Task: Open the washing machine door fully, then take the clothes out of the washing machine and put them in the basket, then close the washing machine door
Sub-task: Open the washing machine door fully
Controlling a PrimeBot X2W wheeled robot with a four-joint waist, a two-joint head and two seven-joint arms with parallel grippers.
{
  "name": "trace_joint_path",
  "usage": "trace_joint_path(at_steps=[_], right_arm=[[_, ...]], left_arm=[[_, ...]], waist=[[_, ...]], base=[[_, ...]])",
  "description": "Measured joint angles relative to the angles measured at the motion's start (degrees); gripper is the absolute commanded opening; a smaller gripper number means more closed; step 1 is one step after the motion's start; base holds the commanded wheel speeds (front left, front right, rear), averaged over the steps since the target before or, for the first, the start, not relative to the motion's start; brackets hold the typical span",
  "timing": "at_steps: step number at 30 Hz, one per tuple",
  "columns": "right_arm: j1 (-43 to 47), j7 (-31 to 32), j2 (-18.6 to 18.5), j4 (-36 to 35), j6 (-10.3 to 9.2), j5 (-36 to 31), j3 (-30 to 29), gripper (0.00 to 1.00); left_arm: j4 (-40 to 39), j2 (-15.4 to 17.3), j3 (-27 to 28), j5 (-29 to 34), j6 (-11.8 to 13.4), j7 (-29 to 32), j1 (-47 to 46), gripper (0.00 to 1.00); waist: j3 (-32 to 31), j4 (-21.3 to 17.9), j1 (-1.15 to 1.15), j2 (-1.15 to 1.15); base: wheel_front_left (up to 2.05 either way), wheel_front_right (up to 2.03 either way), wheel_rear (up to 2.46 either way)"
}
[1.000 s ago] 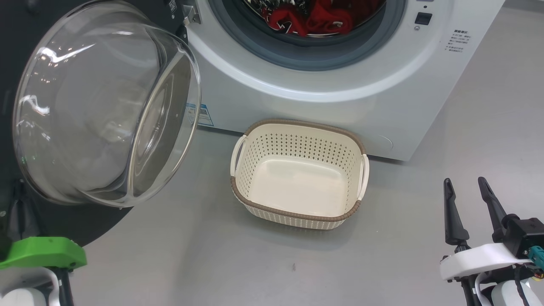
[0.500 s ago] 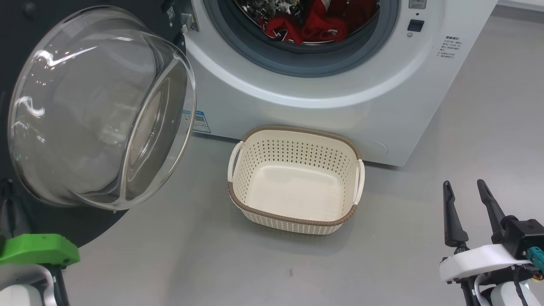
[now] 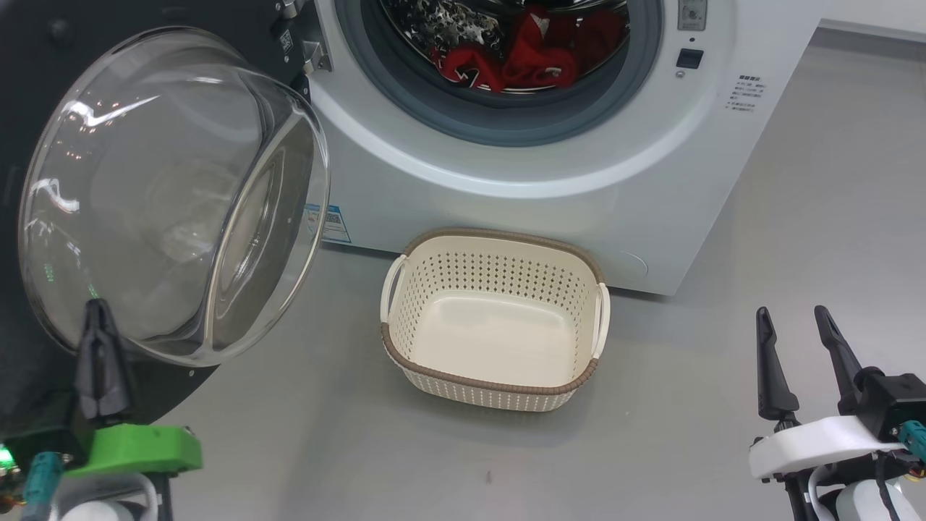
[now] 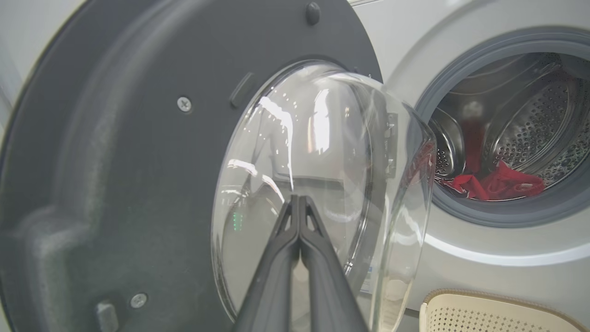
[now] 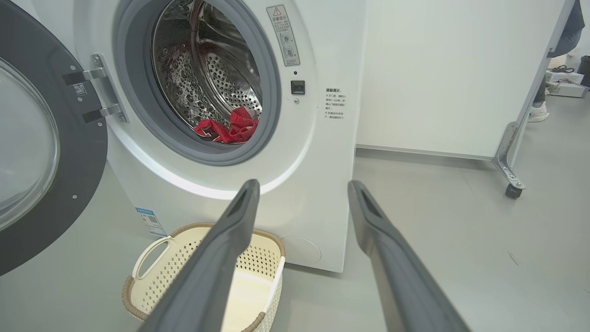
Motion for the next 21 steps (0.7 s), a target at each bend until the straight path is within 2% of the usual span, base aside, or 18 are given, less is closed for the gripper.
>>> trace_joint_path(at_steps=[6,12,20,21], right_arm=[[0.2,0.0,0.3,-0.1,-0.49,0.0,0.3,1.0],[0.2,0.0,0.5,0.0,0.11,-0.1,2.4,1.0],[-0.2,0.0,1.0,0.0,1.29,-0.7,4.7,1.0],[-0.2,0.0,1.0,0.0,1.36,-0.7,4.8,1.0]], left_arm=[[-3.4,-0.4,-6.4,0.2,-2.7,0.1,2.4,0.0],[-4.5,-0.4,-10.5,-0.3,-4.3,1.3,3.8,0.0],[-4.4,-0.4,-13.7,-1.7,-4.9,2.7,5.1,0.0],[-4.3,-0.4,-13.8,-1.7,-4.9,2.7,5.1,0.08]], waist=[[-1.0,-1.0,0.0,0.0],[-1.3,-2.8,0.0,0.0],[-1.4,-6.4,0.0,0.0],[-1.4,-6.9,0.0,0.0]], base=[[0.0,0.0,0.0],[0.0,0.0,0.0],[0.0,0.0,0.0],[0.0,0.0,0.0]])
